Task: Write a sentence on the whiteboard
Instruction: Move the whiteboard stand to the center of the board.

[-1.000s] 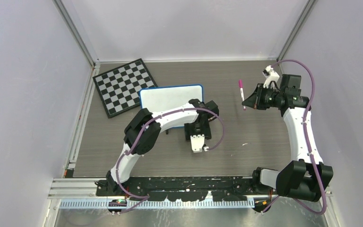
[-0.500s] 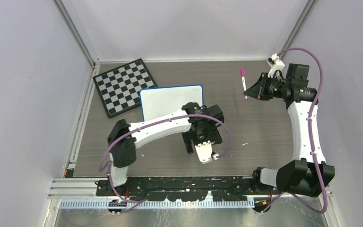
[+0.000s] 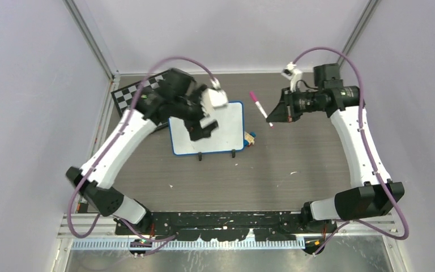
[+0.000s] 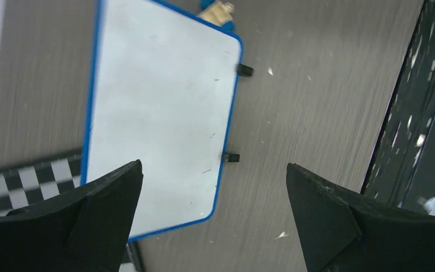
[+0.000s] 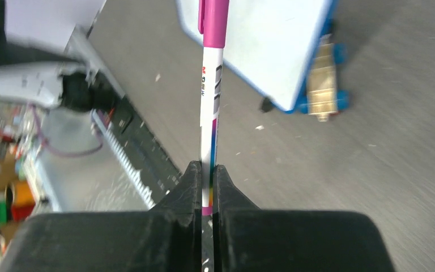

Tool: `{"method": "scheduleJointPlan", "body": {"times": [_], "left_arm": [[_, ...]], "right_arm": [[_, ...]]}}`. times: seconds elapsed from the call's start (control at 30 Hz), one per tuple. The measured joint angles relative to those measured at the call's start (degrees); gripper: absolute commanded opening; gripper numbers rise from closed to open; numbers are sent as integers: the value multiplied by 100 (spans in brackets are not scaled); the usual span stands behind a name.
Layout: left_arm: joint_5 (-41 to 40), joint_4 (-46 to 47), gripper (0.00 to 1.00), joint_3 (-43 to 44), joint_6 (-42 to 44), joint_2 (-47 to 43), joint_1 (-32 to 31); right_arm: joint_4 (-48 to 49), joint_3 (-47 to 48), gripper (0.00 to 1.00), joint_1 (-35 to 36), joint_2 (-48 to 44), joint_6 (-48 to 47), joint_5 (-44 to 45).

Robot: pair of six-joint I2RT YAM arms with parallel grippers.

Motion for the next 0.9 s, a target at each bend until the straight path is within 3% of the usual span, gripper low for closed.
{"method": "scheduleJointPlan", "body": {"times": [0.17, 0.3, 0.4, 0.5, 0.63, 0.73, 0.9], "left_arm": [[962, 870, 100, -446, -2033, -997, 1528], [1829, 1423, 100, -1049, -3484, -1572, 2068], [2743, 1882, 100, -1438, -4634, -1572, 2229], [3620, 3005, 98, -2138, -6052, -1381, 2343], [4288, 4579, 81, -3305, -7890, -1071, 2433], [4557, 5104, 72, -3560, -8620, -861, 2424], [4911, 5751, 61, -3595, -9110, -861, 2194]], "right_arm": [[-636, 94, 0, 1209, 129, -428, -13], [-949, 118, 0, 1967, 190, -673, 199], [-1095, 227, 0, 2472, 219, -826, 542], [-1152, 396, 0, 2868, 251, -946, 903], [-1172, 581, 0, 3198, 267, -1054, 1360], [-1185, 640, 0, 3342, 267, -1099, 1620], [-1220, 645, 0, 3451, 267, -1152, 1873]]}}
